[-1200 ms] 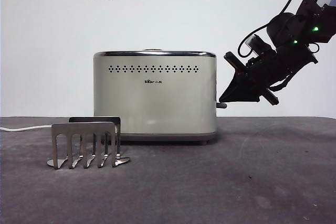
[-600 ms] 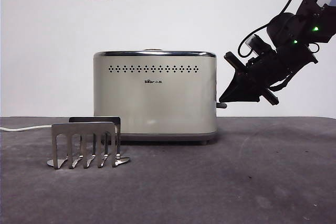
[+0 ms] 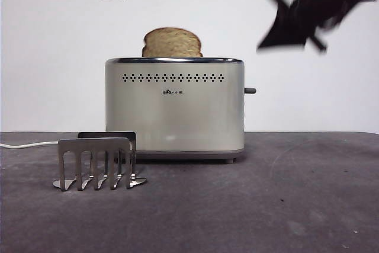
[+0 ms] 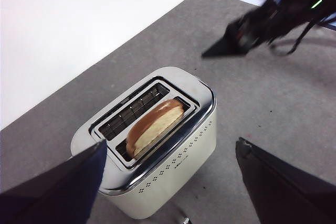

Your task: Pick up a slice of bread from the rack,put the bread on the toaster,press the button

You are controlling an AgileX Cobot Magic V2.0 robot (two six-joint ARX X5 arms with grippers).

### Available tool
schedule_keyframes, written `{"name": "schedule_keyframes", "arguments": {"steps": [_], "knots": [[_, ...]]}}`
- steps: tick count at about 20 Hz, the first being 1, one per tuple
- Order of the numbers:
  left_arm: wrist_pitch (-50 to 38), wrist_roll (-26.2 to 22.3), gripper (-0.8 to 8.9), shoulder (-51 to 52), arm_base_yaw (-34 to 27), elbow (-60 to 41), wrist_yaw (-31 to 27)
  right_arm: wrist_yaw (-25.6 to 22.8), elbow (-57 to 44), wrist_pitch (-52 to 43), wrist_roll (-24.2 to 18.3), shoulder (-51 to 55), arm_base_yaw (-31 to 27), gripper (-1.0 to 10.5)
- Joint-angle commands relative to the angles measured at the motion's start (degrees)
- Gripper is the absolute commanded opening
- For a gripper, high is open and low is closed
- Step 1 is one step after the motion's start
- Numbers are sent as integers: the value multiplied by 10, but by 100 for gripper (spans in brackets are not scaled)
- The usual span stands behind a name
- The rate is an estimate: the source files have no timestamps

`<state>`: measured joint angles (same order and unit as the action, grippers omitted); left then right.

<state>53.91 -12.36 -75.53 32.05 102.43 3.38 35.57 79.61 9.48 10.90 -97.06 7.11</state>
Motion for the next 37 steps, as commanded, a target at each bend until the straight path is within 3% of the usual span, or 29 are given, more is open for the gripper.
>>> {"name": "schedule_keyframes", "arguments": {"steps": [1,6,14,18,21,37], "knots": [[7,5,409,0,2,1,0,1,-2,80,-19,68,0,-12],[59,27,409,0,2,1,1,1,-2,345,-117,228,2,-12],[128,35,404,0,2,1,34,1,-2,535,-191,324,2,-12],[166,34,366,0,2,1,60,1,-2,576,-196,346,2,-11],[182,34,-27,0,2,1,62,1,-2,579,-195,348,2,-11],[176,31,-5,0,1,1,50,0,-2,579,-193,348,0,1]]}}
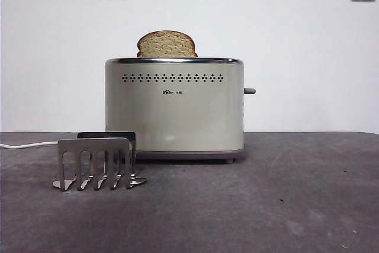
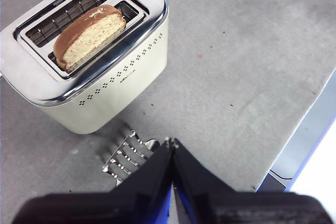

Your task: Pick up a slice of bread from the rack,put the bread on the toaster,press the button

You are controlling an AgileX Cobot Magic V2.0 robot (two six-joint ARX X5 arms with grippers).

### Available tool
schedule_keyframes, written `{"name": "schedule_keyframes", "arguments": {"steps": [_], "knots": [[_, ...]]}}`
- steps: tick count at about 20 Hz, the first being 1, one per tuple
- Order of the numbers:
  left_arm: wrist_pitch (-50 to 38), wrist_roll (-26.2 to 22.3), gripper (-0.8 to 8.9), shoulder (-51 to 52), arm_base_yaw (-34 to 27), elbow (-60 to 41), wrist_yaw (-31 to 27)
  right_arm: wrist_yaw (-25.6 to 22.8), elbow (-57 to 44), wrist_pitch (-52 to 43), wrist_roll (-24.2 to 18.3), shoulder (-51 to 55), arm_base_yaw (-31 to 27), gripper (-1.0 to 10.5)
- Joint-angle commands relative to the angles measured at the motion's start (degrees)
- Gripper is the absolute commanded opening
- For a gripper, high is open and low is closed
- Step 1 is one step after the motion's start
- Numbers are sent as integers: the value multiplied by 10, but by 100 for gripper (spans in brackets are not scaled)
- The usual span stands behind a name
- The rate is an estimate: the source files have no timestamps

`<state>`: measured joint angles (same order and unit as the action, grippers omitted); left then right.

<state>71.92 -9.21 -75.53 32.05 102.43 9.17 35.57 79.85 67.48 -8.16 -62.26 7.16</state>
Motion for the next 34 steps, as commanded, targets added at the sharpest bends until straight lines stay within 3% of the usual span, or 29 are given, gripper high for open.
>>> {"name": "schedule_keyframes", "arguments": {"steps": [1,3,7,9,12,16,20,24,34], "knots": [[-12,-3,-4,6,-5,1,-32,0,-4,-1,-3,0,0,1],[-52,-10,-4,26,-33,-1,-61,1,-4,-1,-3,0,0,1],[-273,-15,-4,122,-135,-69,4,1,-4,-1,-3,0,0,1],[-409,-15,-4,192,-192,-169,23,0,-4,-1,-3,0,0,1],[-588,-15,-4,306,-255,-358,7,1,-4,-1,-3,0,0,1],[-716,-15,-4,445,-311,-586,-75,0,-4,-1,-3,0,0,1],[-749,-14,-4,555,-336,-761,-95,1,-4,-1,-3,0,0,1],[-749,-13,-4,619,-339,-874,-112,1,-4,-1,-3,0,0,1],[-727,-12,-4,732,-341,-1014,-111,1,-4,-1,-3,0,0,1]]}}
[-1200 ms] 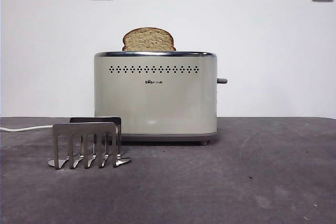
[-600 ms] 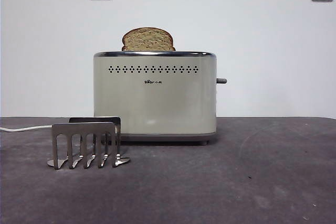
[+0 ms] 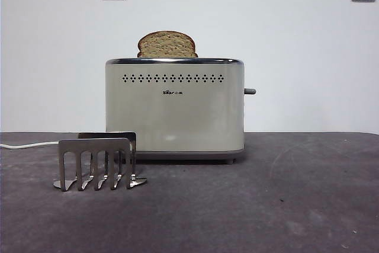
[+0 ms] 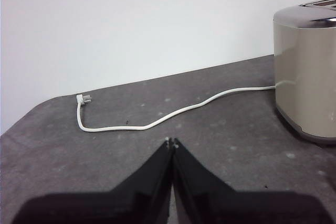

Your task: Pick up a slice of bread from the rack,put the bread on the toaster,press the button

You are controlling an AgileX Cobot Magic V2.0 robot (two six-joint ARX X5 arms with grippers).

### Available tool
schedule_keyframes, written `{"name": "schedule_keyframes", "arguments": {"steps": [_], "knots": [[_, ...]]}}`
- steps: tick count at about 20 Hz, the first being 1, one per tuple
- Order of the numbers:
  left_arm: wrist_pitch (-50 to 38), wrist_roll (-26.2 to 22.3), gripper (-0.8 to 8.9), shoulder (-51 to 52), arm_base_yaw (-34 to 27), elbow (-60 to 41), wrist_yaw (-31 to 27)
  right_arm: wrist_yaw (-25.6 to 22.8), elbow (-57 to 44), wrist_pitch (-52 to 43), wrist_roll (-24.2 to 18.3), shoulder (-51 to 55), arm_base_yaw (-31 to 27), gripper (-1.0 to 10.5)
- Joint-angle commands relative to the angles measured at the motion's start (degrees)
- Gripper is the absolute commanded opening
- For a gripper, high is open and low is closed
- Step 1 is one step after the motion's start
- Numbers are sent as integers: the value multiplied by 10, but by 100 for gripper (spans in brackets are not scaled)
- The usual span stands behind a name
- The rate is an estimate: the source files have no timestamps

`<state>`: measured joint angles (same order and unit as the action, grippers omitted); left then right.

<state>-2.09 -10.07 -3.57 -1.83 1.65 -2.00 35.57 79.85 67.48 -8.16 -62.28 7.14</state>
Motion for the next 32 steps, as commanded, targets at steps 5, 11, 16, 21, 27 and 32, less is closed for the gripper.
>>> {"name": "schedule_keyframes", "arguments": {"steps": [5,11,16,21,27,32], "knots": [[116,0,-4,35,-2,-9,7,1,-4,-1,-3,0,0,1],[127,73,-4,35,-2,-15,9,0,-4,-1,-3,0,0,1],[127,73,-4,35,-2,-14,7,1,-4,-1,-3,0,0,1],[127,73,-4,35,-2,-14,7,1,-4,-1,-3,0,0,1],[127,73,-4,35,-2,-15,8,-5,-4,-13,-20,4,-9,1],[126,73,-4,35,-2,-14,7,-61,-68,-202,38,118,-15,1]]}}
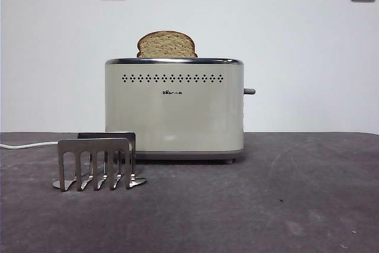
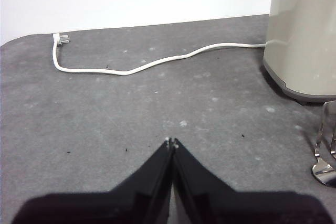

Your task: Pick up a slice of bread from the rack,put the bread on the toaster,press the button

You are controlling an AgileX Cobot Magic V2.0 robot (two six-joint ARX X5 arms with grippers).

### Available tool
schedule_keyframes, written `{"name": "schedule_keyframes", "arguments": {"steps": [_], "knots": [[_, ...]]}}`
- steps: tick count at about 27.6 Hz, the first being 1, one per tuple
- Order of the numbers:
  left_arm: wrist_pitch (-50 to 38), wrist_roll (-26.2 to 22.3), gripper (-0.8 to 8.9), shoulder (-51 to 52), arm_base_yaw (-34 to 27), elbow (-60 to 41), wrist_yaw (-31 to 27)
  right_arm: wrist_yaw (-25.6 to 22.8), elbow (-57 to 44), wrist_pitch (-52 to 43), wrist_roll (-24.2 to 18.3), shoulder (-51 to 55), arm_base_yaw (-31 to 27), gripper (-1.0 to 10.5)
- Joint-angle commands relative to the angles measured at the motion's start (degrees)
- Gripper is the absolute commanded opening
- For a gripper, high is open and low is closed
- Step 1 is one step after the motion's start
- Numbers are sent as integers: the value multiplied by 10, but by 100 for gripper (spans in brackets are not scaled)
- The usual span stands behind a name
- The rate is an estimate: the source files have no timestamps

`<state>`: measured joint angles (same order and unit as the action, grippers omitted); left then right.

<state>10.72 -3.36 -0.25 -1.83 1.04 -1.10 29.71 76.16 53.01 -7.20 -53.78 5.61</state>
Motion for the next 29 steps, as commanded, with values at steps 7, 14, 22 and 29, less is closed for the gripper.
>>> {"name": "schedule_keyframes", "arguments": {"steps": [7,14,22,29], "knots": [[-2,6,-4,1,-2,-8,-1,-141,-316,-326,70,236,-16,1],[-2,6,-4,1,-2,-8,-2,-197,-518,-462,104,357,-28,1],[-2,6,-4,1,-2,-8,-2,-197,-664,-474,104,455,-30,1],[-2,6,-4,1,-2,-8,-2,-197,-740,-470,119,514,-30,1]]}}
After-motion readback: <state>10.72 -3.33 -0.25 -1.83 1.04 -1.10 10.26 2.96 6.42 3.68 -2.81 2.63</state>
